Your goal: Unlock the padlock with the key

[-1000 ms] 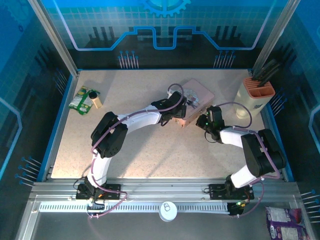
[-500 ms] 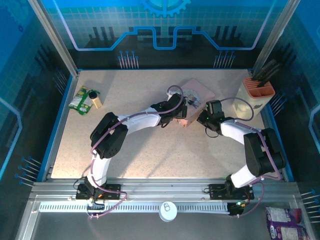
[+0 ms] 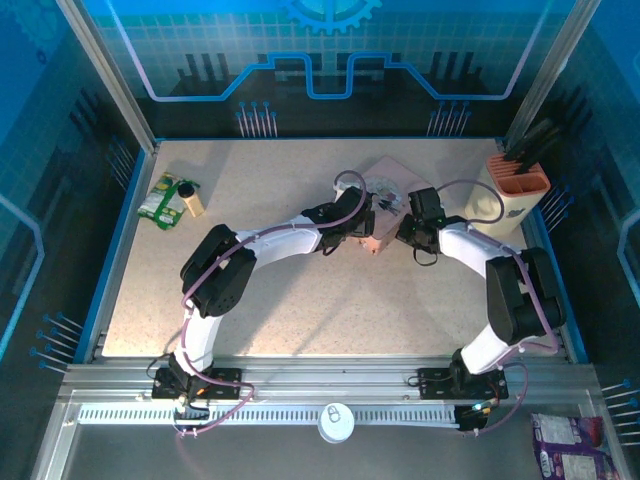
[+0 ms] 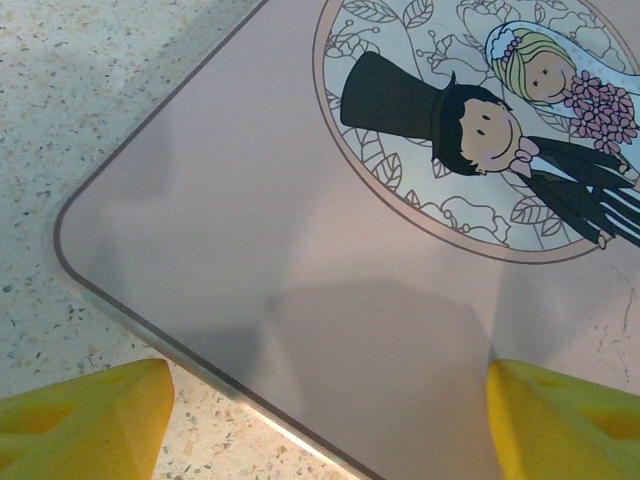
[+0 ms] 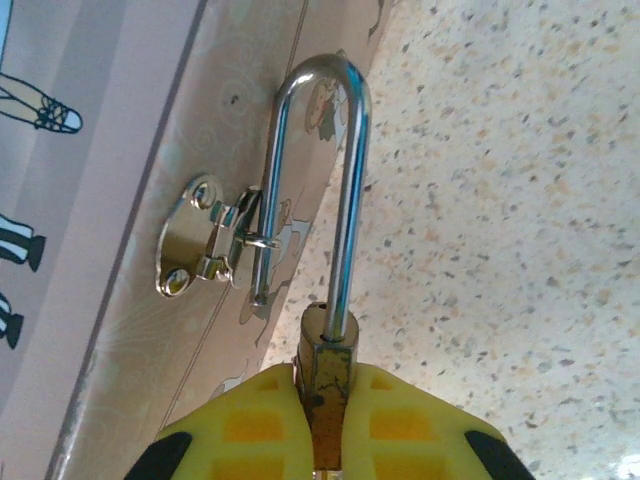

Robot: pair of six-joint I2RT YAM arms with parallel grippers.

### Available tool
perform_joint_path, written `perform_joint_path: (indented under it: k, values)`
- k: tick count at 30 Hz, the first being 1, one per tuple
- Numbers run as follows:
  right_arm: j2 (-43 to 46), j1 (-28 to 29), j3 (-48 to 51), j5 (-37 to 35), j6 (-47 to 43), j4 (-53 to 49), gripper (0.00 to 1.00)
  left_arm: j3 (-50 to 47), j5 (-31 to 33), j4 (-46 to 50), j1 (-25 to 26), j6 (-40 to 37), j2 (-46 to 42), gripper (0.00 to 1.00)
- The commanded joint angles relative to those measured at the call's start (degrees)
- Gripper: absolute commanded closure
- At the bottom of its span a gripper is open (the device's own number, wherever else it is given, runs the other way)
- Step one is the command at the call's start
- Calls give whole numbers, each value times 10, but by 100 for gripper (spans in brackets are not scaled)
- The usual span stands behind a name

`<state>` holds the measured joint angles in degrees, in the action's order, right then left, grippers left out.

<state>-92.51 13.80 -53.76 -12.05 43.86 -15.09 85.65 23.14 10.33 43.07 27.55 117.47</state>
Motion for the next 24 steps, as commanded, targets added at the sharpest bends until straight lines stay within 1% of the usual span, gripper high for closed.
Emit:
perform_joint_path:
  k: [1,3,6,10,12,15,20,24]
  values:
    - [-10,-18,-30,-52,-10,-38,99,-24,21,78,-12,-1,21,19]
    - [-18,-16,-44,-28,9,-34,99,-21,17,80,-12,0,22,19]
    - [-28,-7,-65,-27,32,-35,99,-27,15,71,-12,2,16,19]
    - [-31,-23,-59,-17,78,-13,100,-19,11,76,-11,2,21,19]
    - [-29,-21,-60,-6,82,6,100,-18,8,76,-11,4,22,19]
    - [-38,-19,-81,-3,79,-9,100,-18,8,77,-11,6,23,19]
    - [-27,-48,-50,10,109,13,100,-17,7,77,-11,7,25,19]
    - [-1,-52,-22,27,108,44,100,-15,6,78,-11,7,25,19]
